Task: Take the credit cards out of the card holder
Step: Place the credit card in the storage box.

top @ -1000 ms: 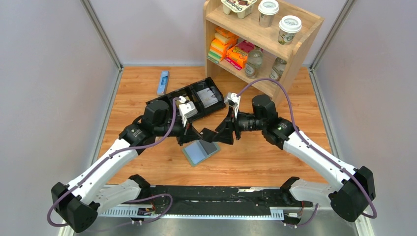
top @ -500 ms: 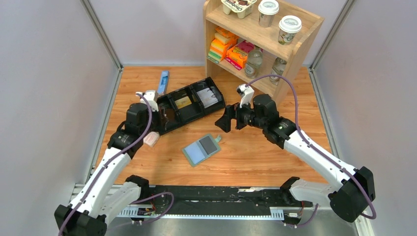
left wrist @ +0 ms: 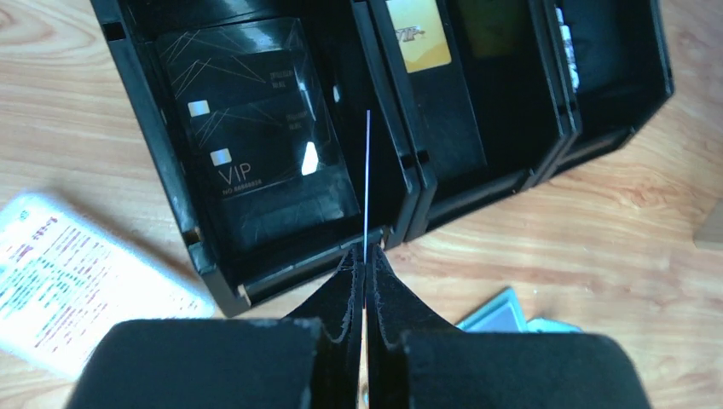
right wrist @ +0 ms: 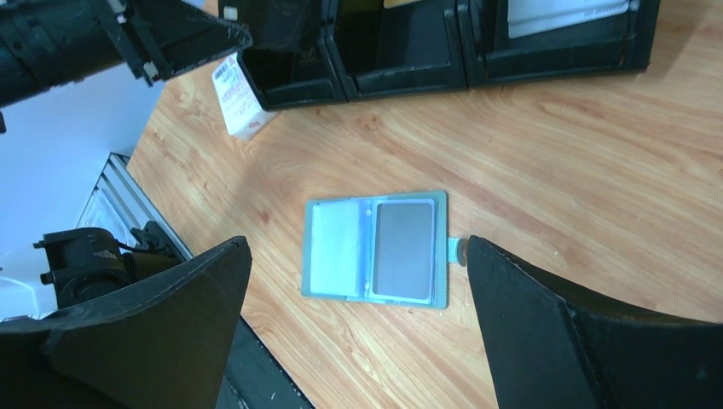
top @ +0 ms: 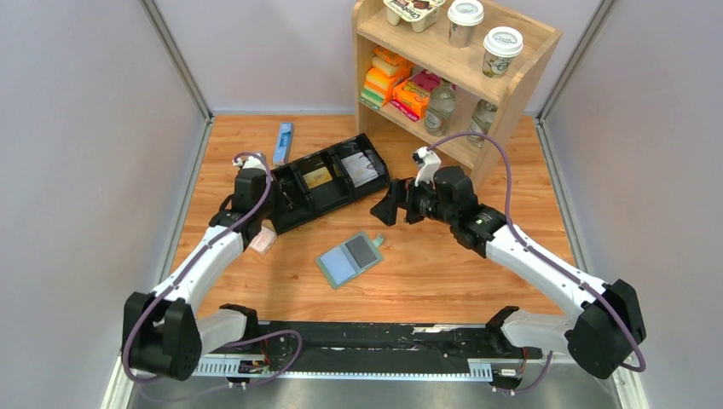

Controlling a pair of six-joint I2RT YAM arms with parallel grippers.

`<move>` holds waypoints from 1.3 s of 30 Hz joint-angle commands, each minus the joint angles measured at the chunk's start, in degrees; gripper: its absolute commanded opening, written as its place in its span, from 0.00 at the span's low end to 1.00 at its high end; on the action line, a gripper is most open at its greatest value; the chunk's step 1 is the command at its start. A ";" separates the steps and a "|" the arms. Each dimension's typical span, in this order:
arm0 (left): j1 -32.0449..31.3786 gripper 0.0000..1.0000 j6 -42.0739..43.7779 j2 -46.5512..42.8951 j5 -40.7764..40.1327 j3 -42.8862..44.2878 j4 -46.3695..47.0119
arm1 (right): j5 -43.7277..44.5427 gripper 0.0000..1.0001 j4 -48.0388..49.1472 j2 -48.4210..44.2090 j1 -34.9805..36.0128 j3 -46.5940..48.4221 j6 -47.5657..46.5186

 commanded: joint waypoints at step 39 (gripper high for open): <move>-1.98 0.70 2.17 -3.14 10.45 4.98 -12.56 | -1.43 0.77 -5.41 14.33 5.34 7.37 -3.50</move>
